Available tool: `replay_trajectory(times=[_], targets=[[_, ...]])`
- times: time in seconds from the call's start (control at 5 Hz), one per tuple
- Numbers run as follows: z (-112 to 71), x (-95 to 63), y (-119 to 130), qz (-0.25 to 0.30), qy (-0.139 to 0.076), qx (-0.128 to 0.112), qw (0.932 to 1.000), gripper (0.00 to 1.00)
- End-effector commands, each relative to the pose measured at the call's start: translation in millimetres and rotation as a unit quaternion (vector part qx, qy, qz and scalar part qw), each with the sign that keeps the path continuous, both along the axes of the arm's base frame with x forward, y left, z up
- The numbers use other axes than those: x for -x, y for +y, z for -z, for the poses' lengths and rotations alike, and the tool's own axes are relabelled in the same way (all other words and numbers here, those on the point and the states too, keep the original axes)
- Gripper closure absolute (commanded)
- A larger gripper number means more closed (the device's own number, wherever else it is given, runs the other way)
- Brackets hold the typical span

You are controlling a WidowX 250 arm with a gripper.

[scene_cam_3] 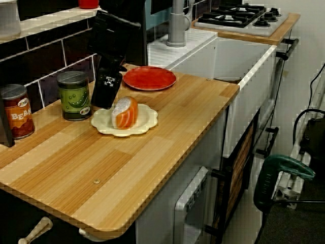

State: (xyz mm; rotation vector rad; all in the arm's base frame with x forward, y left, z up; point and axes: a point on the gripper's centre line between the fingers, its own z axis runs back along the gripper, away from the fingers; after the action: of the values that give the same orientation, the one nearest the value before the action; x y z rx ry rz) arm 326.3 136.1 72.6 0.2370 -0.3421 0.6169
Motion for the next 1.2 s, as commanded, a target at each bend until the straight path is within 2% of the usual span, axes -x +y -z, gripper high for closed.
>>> replay_trajectory(times=[0.0, 0.2, 0.6, 0.8, 1.0], targets=[[-36.2, -20.1, -34.2, 0.033, -0.043, -0.002, 0.9985, 0.00], [-37.5, -26.3, -49.5, 0.053, -0.051, 0.002, 0.9973, 0.00], [-32.9, -43.6, -57.1, 0.107, -0.068, 0.015, 0.9918, 0.00], [-29.9, -46.1, -56.3, 0.142, -0.091, 0.015, 0.9856, 0.00], [-23.3, -49.8, -55.7, 0.141, -0.105, 0.020, 0.9842, 0.00]])
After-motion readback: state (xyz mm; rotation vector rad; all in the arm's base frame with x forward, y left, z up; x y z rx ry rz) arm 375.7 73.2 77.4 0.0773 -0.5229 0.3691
